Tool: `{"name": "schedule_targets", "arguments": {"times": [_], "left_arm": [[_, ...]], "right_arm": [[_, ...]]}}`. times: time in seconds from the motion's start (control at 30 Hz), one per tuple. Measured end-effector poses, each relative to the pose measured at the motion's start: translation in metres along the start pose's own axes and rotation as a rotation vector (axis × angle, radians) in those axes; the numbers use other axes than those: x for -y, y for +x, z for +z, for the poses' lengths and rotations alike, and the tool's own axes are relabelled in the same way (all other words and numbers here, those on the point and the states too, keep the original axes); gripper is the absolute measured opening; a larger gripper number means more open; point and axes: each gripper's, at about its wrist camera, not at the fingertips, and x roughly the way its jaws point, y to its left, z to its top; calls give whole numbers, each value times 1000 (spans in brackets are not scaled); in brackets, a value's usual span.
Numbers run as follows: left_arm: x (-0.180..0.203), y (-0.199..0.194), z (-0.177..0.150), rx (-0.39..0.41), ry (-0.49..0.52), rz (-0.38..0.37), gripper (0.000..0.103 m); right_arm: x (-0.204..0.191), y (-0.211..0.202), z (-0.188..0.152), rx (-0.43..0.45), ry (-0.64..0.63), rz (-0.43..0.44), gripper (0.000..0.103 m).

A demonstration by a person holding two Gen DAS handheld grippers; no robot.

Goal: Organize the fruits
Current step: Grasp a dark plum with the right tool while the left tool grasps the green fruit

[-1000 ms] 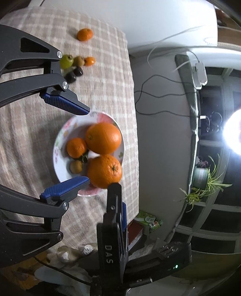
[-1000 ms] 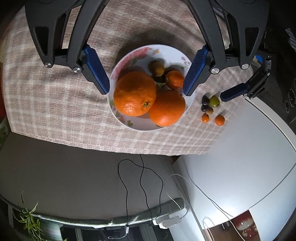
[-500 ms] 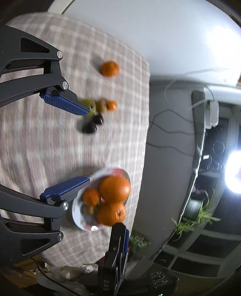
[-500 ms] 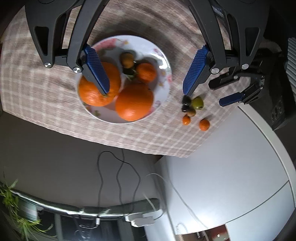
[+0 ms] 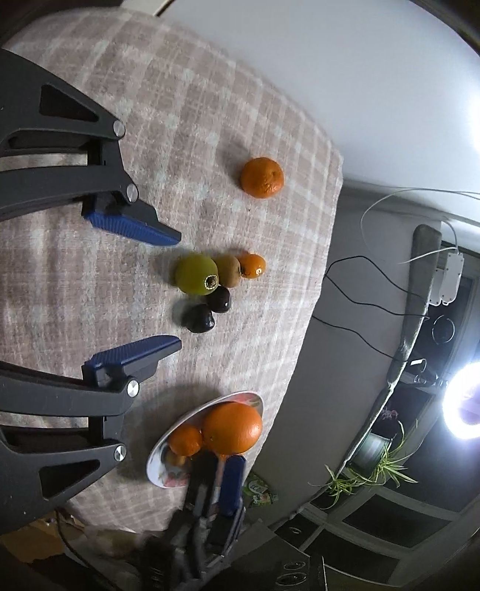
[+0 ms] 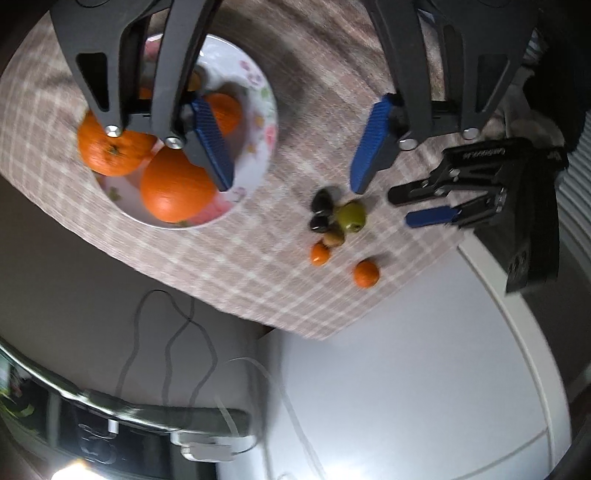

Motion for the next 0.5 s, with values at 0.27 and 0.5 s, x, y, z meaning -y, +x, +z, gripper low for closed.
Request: {"name": "schedule_targets", "arguments": {"times": [0.27,0.5], "left_arm": [[-6,18,6,-18,6,12,44],[-10,30,11,-39,17,19,44]], "right_arm": [[-27,40,8,-81,-132,-7,43],[-28,73,18,-153,-173,5,40]]}}
